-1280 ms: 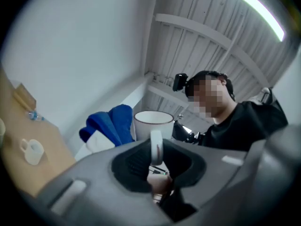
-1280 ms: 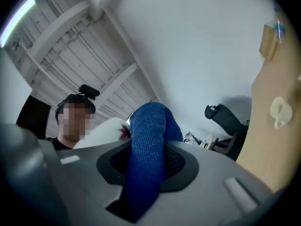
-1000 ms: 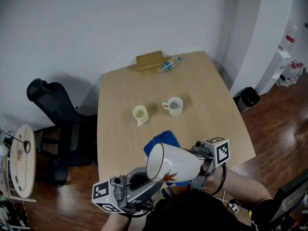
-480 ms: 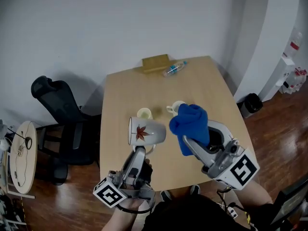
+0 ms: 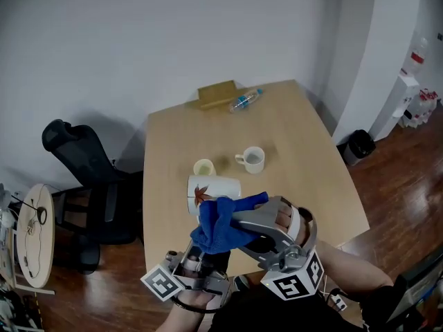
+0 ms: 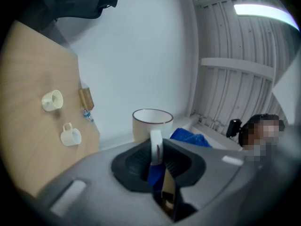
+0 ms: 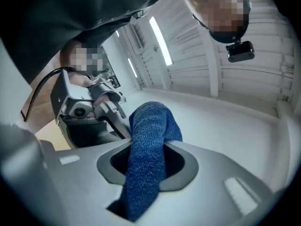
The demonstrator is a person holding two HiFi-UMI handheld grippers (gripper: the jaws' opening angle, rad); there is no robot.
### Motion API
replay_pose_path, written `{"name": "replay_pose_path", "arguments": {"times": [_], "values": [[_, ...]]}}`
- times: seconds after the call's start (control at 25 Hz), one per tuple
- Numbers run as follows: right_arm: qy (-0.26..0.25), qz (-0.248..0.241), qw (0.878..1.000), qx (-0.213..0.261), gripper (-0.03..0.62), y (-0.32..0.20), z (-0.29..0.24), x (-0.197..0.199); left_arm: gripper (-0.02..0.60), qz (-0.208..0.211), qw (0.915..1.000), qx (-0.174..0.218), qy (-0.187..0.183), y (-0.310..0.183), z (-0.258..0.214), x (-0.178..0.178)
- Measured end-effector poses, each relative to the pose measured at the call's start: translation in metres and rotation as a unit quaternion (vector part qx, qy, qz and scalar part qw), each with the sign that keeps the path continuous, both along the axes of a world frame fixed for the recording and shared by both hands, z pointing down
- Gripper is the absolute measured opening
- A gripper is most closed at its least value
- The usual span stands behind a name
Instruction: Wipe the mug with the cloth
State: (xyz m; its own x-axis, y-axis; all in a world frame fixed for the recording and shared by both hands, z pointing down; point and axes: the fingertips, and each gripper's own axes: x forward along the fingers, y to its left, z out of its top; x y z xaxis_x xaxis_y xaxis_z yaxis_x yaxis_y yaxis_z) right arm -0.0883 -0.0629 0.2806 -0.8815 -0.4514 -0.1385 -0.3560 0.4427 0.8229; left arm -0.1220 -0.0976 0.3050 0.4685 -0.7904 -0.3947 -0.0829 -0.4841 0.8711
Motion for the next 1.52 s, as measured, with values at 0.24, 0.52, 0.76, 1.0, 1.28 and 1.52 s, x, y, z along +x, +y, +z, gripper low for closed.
{"name": "replay_pose_path", "arguments": {"times": [0.24,0.52,0.76,1.0,1.28,1.52], "values": [[-0.072,-0.029,0.99,-0.116,0.114,-0.013,-0.027,0.032,0.062,0.026,0.9981,0.04,-0.04,0.02,0.008,0.018],[-0.278,-0.209,0.788,-0.509,0.114,-0.071,-0.038,0.072,0.063,0.086,0.9811,0.133,-0.11,0.043,-0.015,0.029],[-0.343,-0.353,0.496,-0.715,0.114,-0.078,0.005,0.069,0.063,0.141,0.9677,0.195,-0.075,0.066,-0.04,0.05],[-0.415,-0.43,0.257,-0.759,0.112,-0.06,0.022,0.044,0.061,0.12,0.97,0.207,-0.041,0.054,-0.052,0.041],[-0.426,-0.417,0.199,-0.778,0.112,-0.029,0.05,0.027,0.063,0.057,0.9789,0.186,-0.063,0.041,-0.036,0.03],[-0.466,-0.299,0.356,-0.753,0.112,-0.076,0.071,0.058,0.063,0.03,0.9833,0.164,-0.074,0.035,-0.032,0.016]]}}
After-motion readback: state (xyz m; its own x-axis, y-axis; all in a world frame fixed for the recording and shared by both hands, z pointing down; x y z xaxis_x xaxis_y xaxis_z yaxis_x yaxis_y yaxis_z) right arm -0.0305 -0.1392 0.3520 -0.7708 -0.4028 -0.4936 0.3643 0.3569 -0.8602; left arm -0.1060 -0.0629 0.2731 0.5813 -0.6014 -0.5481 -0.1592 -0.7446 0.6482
